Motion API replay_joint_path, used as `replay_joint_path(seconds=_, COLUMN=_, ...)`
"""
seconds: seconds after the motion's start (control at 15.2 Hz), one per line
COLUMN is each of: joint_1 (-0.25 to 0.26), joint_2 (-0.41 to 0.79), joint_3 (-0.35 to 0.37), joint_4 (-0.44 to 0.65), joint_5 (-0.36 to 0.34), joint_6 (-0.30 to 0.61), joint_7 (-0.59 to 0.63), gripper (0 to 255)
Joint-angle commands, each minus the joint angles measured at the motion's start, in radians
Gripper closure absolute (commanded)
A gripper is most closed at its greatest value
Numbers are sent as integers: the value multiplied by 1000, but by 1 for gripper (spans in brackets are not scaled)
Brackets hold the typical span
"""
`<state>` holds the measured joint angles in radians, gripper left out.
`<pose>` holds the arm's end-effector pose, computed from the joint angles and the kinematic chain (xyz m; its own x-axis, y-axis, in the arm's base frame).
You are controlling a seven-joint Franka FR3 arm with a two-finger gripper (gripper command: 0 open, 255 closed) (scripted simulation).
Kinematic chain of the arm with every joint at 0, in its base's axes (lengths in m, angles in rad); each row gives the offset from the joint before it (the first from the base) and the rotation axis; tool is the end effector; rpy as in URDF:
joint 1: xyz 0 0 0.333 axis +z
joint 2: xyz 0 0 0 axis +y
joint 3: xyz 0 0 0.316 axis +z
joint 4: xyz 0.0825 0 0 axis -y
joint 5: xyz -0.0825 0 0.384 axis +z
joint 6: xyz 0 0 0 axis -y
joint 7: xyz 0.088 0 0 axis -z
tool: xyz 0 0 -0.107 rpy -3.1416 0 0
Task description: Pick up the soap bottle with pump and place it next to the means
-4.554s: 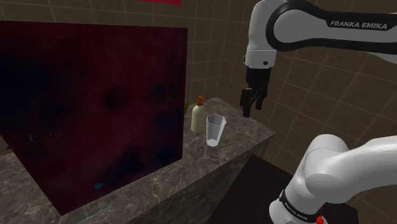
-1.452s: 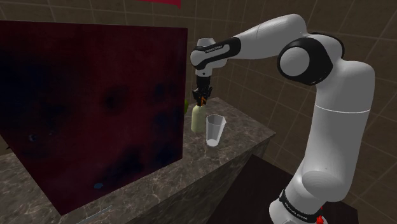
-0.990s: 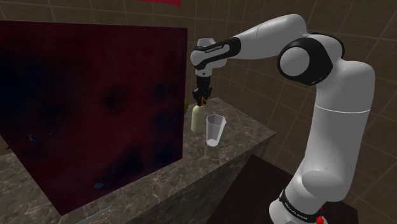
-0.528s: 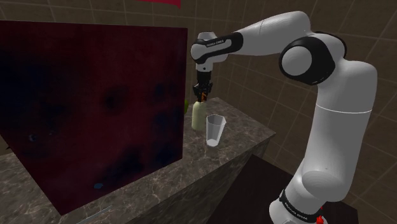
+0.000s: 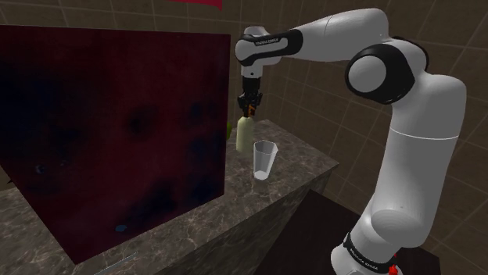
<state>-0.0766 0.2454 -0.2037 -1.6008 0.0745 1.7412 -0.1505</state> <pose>0.6049 -0.1556 0.4816 0.9856 -0.1397 -0.0951 -0.1438 -0.9889 -0.0373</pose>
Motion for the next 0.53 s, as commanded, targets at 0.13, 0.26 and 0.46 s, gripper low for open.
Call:
replay_joint_path(seconds=0.13, joint_1=-1, joint_2=-8, joint_3=-1, joint_4=44, joint_5=-2, joint_6=-52, joint_7=2, gripper=255)
replay_joint_path(seconds=0.26, joint_1=14, joint_2=-25, joint_3=7, joint_4=22, joint_5=-5, joint_6=-45, joint_7=24, gripper=255)
replay_joint_path(seconds=0.46, joint_1=56, joint_2=-68, joint_3=32, joint_4=-36, joint_5=-11, joint_6=-28, joint_7=90, gripper=255)
